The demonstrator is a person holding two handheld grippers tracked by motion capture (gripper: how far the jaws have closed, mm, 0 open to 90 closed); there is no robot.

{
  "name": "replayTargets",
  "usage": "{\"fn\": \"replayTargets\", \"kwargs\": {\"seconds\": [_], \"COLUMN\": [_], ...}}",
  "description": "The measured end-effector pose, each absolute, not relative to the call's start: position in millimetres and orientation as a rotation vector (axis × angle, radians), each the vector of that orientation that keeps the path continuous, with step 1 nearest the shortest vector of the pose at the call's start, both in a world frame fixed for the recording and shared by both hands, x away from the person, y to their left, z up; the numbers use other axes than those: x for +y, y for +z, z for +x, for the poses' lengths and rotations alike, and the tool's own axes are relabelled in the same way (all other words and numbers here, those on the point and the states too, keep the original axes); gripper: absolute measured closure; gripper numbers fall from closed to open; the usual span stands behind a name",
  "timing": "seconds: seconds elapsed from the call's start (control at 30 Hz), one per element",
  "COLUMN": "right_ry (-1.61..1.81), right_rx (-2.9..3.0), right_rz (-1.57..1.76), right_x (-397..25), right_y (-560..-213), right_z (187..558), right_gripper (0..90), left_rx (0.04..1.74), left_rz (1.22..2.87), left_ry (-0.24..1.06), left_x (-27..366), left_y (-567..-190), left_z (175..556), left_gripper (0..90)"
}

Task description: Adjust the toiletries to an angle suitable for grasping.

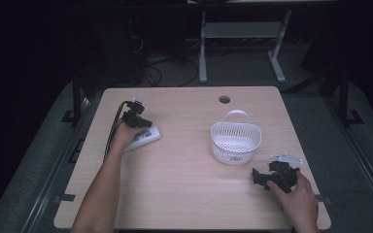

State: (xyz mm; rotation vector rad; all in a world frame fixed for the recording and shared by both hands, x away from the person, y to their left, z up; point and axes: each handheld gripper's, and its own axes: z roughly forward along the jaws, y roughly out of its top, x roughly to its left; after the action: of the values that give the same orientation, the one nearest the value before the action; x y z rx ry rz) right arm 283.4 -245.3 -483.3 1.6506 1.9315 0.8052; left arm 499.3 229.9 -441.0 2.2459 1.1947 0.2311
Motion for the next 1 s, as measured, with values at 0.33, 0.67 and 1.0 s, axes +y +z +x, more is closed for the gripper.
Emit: {"fn": "replayTargets", "kwargs": {"seconds": [0.33,0.67,1.0], "right_ry": [0.806,0.806,0.805], "right_rx": [1.932,1.932,1.932], "right_rz": [1.65,1.651,1.65], "right_x": [-245.3,-245.3,-245.3], "right_y": [-483.4,-483.4,-483.3], "right_z": [283.4,283.4,283.4], "right_gripper": [0.0,0.0,0.0], "left_rx": [1.163,1.118,1.09], "left_rz": [2.277,2.293,2.316], "left_ry": [0.205,0.195,0.168], "left_x": [220.0,210.3,210.6], "left_y": [-439.9,-438.4,-441.8], "left_z": [493.8,484.2,467.5], "left_gripper": [90.0,90.0,90.0]}}
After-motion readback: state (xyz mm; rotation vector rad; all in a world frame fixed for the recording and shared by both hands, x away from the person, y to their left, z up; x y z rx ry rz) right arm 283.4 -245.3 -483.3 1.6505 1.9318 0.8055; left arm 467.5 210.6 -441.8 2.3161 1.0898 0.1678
